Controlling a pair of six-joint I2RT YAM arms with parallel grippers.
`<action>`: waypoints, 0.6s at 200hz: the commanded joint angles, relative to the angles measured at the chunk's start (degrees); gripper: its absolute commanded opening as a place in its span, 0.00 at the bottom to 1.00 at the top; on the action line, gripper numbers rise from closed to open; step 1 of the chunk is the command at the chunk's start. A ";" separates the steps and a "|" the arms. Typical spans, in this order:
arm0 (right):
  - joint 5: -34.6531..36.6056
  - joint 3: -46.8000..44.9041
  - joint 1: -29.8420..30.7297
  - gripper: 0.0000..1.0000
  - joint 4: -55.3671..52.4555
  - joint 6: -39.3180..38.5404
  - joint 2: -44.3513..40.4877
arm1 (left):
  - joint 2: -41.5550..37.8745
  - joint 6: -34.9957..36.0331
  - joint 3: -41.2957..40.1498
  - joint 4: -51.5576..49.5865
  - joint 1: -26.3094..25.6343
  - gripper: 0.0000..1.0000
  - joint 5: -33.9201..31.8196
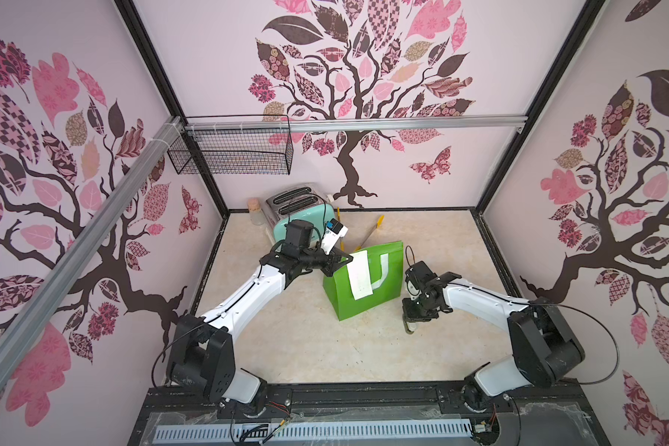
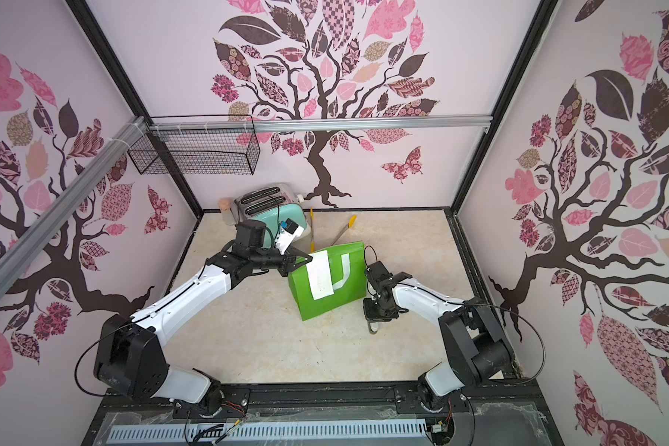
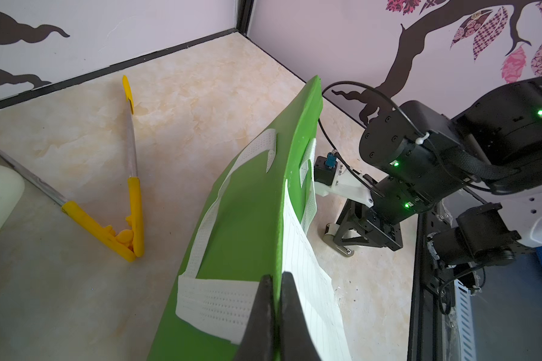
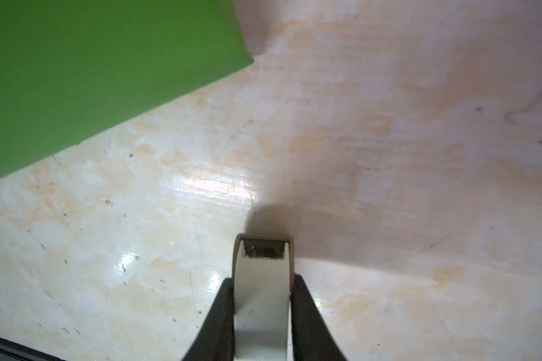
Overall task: Staple the receipts to the bags
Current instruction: Move the takeout bag to the center of the board, then place the stapler in the takeout bag.
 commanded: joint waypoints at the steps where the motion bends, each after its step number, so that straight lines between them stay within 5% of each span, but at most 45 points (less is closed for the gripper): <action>1: 0.68 1.10 0.33 0.07 -1.97 0.24 -5.34 | -1.15 0.69 -1.16 0.63 -0.12 0.00 -0.19; 64: 2.84 8.86 0.31 0.02 3.15 1.90 -23.64 | -0.22 -2.03 -1.01 2.65 -0.72 0.00 0.70; 120: 3.57 17.98 1.45 0.04 19.10 4.56 -19.64 | 1.58 -5.30 0.51 3.41 -2.43 0.00 -0.38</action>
